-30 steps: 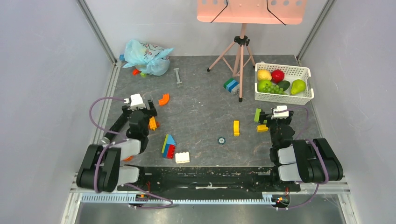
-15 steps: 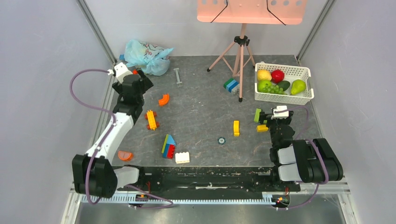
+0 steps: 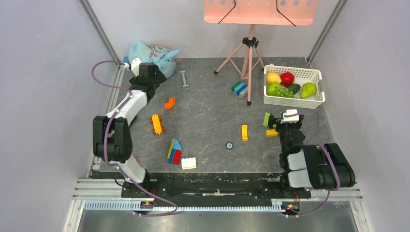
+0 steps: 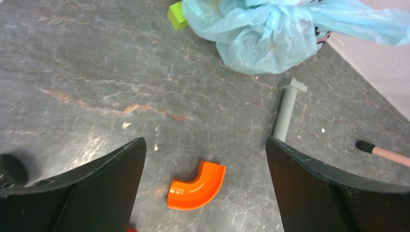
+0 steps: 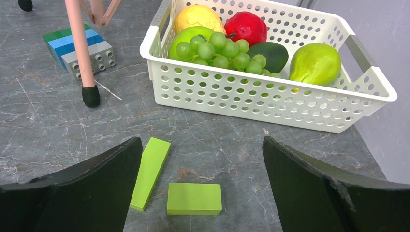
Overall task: Take the fake fruits out of the plastic bag
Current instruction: Pick up the plastic bag from the corner of the board.
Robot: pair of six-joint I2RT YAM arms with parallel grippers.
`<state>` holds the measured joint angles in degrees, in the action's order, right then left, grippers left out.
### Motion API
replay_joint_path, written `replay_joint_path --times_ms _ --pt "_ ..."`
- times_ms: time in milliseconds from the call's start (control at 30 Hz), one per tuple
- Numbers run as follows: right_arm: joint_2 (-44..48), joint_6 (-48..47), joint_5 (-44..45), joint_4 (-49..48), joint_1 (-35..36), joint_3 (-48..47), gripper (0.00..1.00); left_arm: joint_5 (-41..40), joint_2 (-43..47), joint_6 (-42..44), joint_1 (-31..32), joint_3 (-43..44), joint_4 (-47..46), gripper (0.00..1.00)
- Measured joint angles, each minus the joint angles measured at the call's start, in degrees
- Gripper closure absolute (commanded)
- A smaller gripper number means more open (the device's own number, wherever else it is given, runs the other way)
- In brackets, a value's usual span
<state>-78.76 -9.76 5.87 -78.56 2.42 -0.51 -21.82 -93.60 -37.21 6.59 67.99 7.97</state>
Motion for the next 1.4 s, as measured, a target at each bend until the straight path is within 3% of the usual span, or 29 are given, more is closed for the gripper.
replay_joint_path --times_ms 967,1100,1200,1400 --pt "0.0 -0.2 0.0 0.2 0.1 0.0 0.02 10.8 -25.6 -4.5 -5.7 19.9 -17.4 0.01" --pt "0.0 -0.3 0.0 0.2 0.1 0.0 0.02 10.8 -28.8 -4.9 -5.9 23.4 -17.2 0.13" --pt "0.0 -0.3 0.0 0.2 0.1 0.0 0.02 10.2 -30.6 -4.9 -5.9 25.0 -17.0 0.34" --pt "0.0 -0.3 0.0 0.2 0.1 0.0 0.02 9.4 -31.5 -3.7 -5.9 26.3 -16.8 0.64"
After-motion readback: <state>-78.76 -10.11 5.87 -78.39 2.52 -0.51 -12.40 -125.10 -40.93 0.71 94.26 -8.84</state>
